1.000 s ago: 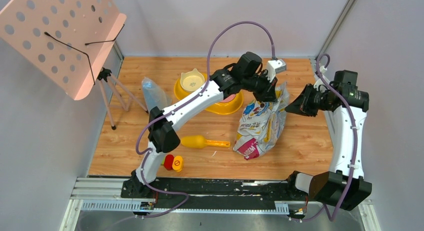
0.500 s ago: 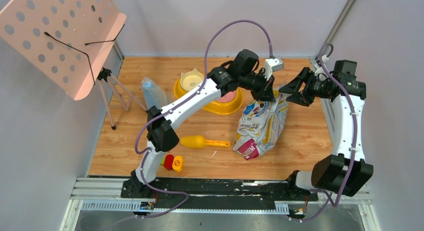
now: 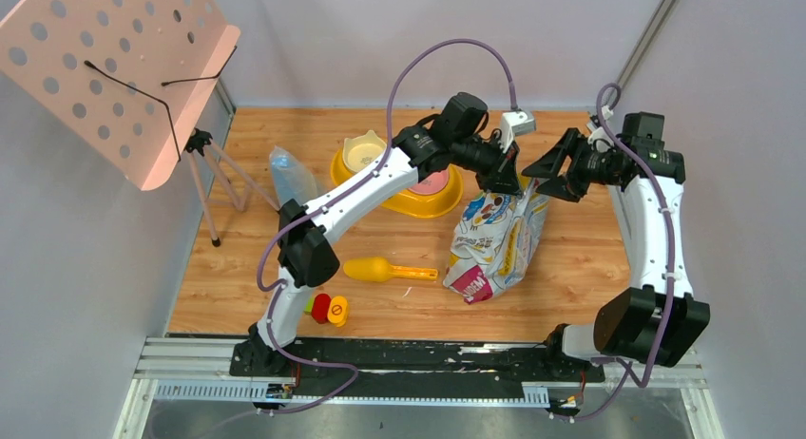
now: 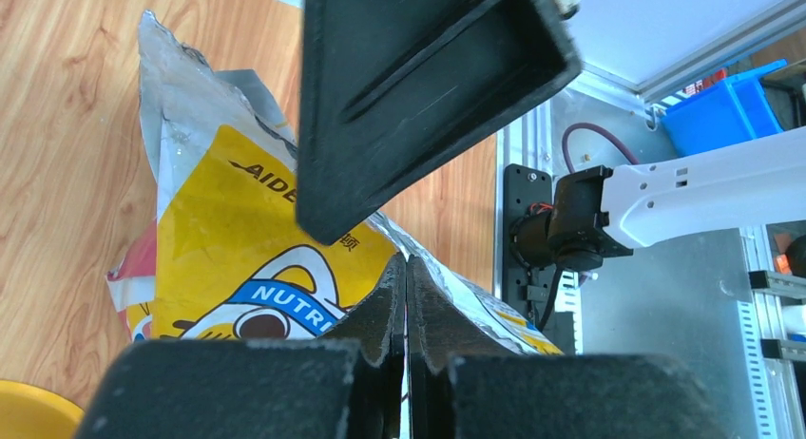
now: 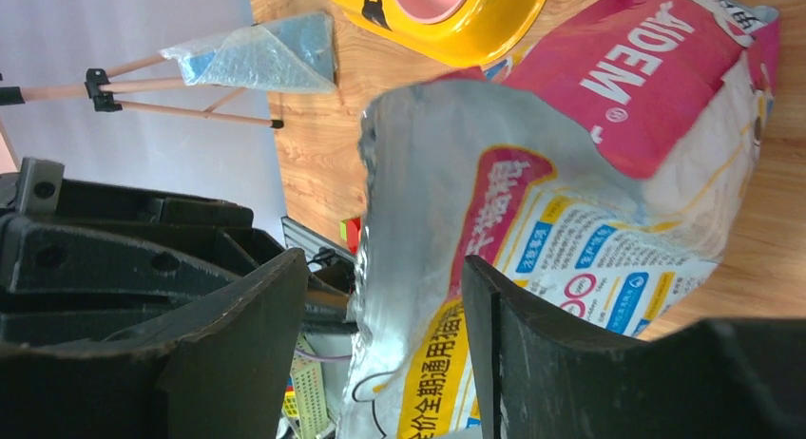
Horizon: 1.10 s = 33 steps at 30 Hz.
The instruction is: Serve the pet food
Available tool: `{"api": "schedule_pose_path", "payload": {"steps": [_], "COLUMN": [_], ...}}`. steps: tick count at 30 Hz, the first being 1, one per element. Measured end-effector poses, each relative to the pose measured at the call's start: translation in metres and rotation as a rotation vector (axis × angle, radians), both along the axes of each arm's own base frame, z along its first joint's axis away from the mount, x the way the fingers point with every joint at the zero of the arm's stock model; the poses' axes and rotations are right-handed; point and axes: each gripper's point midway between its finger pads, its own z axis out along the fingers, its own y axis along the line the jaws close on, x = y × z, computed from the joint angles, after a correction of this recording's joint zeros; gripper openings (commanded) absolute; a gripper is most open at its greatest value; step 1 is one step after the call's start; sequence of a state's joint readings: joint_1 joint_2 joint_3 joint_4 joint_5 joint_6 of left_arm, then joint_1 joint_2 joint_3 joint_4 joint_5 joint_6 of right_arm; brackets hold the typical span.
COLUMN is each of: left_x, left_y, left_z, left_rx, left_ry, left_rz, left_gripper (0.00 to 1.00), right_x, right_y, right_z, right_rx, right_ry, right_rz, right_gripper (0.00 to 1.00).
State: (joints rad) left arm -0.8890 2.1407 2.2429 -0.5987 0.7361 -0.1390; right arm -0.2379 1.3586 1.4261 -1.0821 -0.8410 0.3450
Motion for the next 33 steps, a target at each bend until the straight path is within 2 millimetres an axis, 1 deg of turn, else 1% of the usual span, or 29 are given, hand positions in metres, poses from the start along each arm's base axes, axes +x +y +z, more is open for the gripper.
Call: {"api": "schedule_pose_path", "payload": {"steps": [3,4,5,8,10,14,17,18,19,20,21,22,26,29,33], "left_x": [-0.002,-0.002,-0.001,0.0,0.003,0.008,0.011,0.011,0.012,0.012,0.013,0.014,0.014,0.016,0.021], "left_y": [0.0,0.0,0.001,0.004,0.007,0.015,0.02,0.021,0.023,0.024,0.024,0.025,0.027,0.028,0.033], "left_z": [0.002,0.002,0.003,0.004,0.004,0.001,0.001,0.002,0.002,0.003,0.003,0.003,0.001,0.001,-0.001], "left_rx": [-0.001,-0.001,-0.001,0.009,0.022,0.061,0.081,0.085,0.09,0.094,0.096,0.098,0.11,0.116,0.153], "left_ry": [-0.007,-0.01,-0.016,-0.033,-0.052,-0.086,-0.114,-0.12,-0.124,-0.128,-0.133,-0.138,-0.137,-0.142,-0.164], "left_rz": [-0.003,-0.002,-0.001,0.013,0.03,0.077,0.11,0.119,0.129,0.136,0.141,0.144,0.149,0.161,0.214], "left_gripper": [0.0,0.0,0.0,0.0,0.0,0.0,0.0,0.02,0.07,0.18,0.23,0.3,0.38,0.4,0.39], "right_x": [0.006,0.009,0.01,0.013,0.015,0.018,0.02,0.021,0.022,0.023,0.023,0.024,0.029,0.032,0.034], "right_y": [0.009,0.013,0.017,0.025,0.027,0.027,0.032,0.033,0.035,0.036,0.037,0.038,0.039,0.039,0.04], "right_z": [-0.002,-0.002,-0.003,-0.006,-0.006,-0.001,0.001,0.001,0.001,0.002,0.002,0.002,0.003,0.004,0.004], "right_rx": [-0.004,-0.008,-0.018,-0.056,-0.075,-0.089,-0.091,-0.091,-0.09,-0.09,-0.092,-0.095,-0.109,-0.117,-0.117], "right_ry": [0.001,-0.004,-0.007,-0.012,-0.017,-0.035,-0.04,-0.04,-0.041,-0.042,-0.042,-0.044,-0.043,-0.042,-0.035], "right_rz": [0.032,0.047,0.061,0.084,0.086,0.085,0.099,0.104,0.109,0.115,0.118,0.119,0.118,0.117,0.113], "right_gripper": [0.53,0.48,0.41,0.28,0.15,0.0,0.0,0.0,0.0,0.0,0.0,0.0,0.0,0.0,0.0]}}
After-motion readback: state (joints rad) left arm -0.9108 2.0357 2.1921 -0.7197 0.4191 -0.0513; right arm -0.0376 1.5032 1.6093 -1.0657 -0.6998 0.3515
